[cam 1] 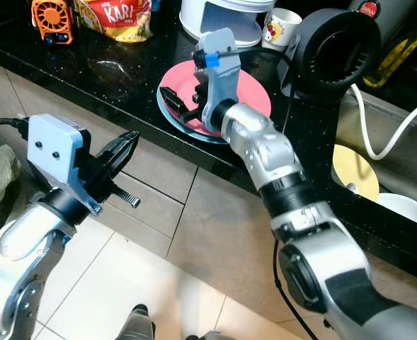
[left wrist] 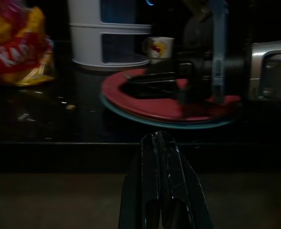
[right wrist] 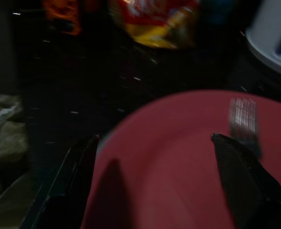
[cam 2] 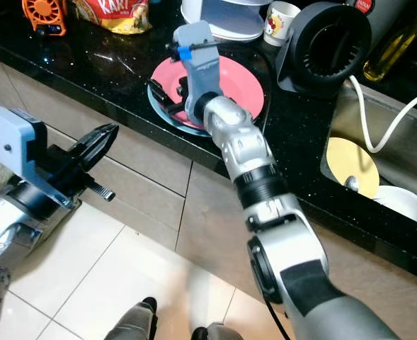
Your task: Kitchen organization
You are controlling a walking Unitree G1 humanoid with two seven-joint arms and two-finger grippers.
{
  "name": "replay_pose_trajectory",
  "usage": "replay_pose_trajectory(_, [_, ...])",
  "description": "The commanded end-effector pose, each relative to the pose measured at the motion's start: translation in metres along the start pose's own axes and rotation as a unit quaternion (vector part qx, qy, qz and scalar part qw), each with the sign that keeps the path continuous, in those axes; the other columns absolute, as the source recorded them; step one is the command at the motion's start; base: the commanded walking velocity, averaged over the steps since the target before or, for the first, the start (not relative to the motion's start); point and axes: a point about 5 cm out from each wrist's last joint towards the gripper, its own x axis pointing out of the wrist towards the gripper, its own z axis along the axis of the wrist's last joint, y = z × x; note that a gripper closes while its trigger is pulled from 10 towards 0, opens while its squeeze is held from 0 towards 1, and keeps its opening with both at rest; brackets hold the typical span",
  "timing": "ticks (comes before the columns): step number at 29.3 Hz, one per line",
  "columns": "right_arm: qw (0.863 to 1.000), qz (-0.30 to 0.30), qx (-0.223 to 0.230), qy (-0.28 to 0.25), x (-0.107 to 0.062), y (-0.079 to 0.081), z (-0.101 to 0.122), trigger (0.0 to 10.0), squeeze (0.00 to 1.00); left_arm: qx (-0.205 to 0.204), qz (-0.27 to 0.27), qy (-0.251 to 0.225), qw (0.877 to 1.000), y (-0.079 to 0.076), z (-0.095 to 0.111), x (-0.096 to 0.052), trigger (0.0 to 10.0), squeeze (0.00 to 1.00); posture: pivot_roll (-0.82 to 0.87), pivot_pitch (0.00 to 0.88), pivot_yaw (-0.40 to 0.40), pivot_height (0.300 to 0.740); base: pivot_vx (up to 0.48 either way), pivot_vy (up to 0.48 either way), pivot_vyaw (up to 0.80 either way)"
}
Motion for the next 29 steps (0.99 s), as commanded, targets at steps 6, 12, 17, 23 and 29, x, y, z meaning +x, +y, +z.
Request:
replay_pose_trajectory(6, [0.999,-0.036,0.027,0.022,-0.005,-0.018,-0.007,10.0,0.0,0.016,0.011,0.022,1.0,0.011,0.004,-0.007,10.0,0.0,0.24,0.215,-0.178,0.74,0.0,0.0,0.0])
replay_pose_trajectory(12, [0.996,-0.074,0.033,0.047,-0.007,-0.028,-0.013,10.0,0.0,0.013,0.0,0.035,0.999,0.01,0.004,-0.009,10.0,0.0,0.24,0.212,-0.174,0.74,0.0,0.0,0.0])
replay_pose_trajectory(17, [0.993,-0.091,0.025,0.067,-0.008,-0.031,-0.015,10.0,0.0,0.006,-0.006,0.038,0.999,0.008,0.004,-0.009,10.0,0.0,0.24,0.21,-0.174,0.74,0.0,0.0,0.0])
replay_pose_trajectory(23, [0.988,-0.086,-0.02,0.124,-0.01,-0.03,-0.022,10.0,0.0,-0.001,-0.013,0.041,0.999,0.005,0.003,-0.008,10.0,0.0,0.24,0.207,-0.181,0.74,0.0,0.0,0.0])
replay_pose_trajectory(29, [0.981,-0.076,-0.026,0.179,-0.015,-0.031,-0.032,0.0,0.0,-0.011,-0.017,0.039,0.999,0.002,0.001,-0.006,10.0,0.0,0.23,0.2,-0.187,0.74,0.0,0.0,0.0])
